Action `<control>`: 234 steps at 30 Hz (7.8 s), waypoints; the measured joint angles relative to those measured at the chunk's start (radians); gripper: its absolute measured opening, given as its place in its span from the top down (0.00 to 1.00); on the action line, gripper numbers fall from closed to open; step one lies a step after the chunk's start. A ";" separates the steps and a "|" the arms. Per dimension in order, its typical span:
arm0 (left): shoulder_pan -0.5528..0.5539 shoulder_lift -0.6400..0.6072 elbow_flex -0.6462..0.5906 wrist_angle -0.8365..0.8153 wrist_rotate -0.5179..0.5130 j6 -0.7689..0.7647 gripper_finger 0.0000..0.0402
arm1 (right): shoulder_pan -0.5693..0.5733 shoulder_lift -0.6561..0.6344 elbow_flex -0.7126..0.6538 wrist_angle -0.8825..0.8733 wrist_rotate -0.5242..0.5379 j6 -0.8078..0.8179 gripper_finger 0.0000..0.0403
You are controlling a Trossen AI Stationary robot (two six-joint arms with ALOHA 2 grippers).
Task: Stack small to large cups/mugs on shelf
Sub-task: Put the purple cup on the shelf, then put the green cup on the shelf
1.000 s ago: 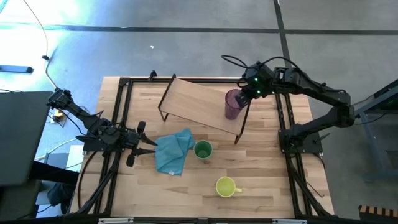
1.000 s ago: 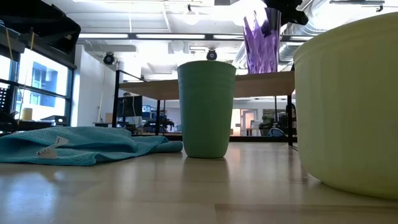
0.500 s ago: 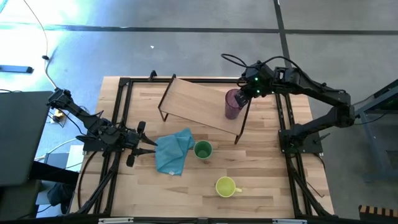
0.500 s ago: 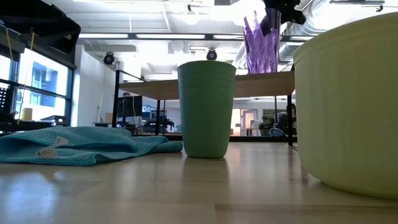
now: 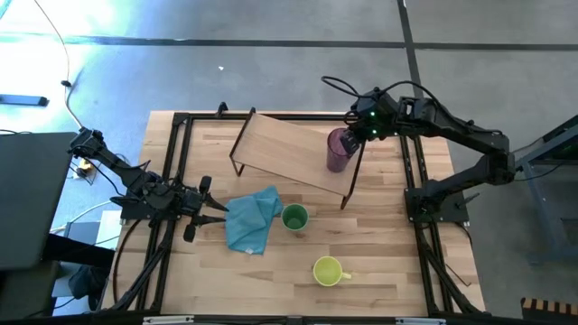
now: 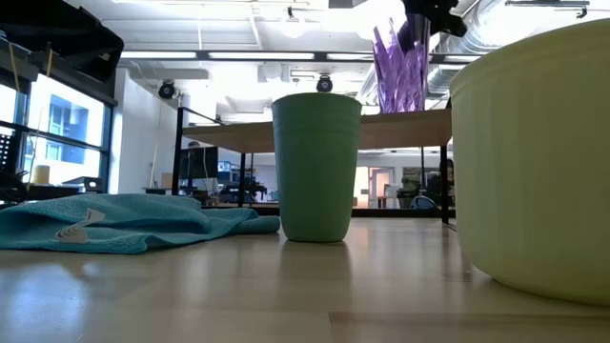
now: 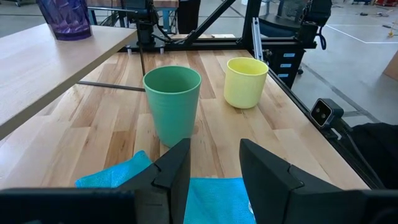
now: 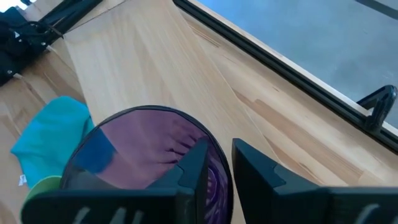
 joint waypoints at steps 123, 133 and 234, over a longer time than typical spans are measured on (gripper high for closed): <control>0.544 1.017 0.885 -0.198 0.587 0.135 0.68 | 1.129 -0.788 -0.714 0.760 -0.280 -0.580 0.72; 0.537 1.017 0.885 -0.177 0.596 0.102 0.68 | 0.997 -0.890 -0.789 0.793 -0.136 -0.689 0.81; 0.523 1.186 1.015 -0.476 0.470 0.110 1.00 | 0.771 -0.930 -0.854 0.753 -0.099 -0.642 0.83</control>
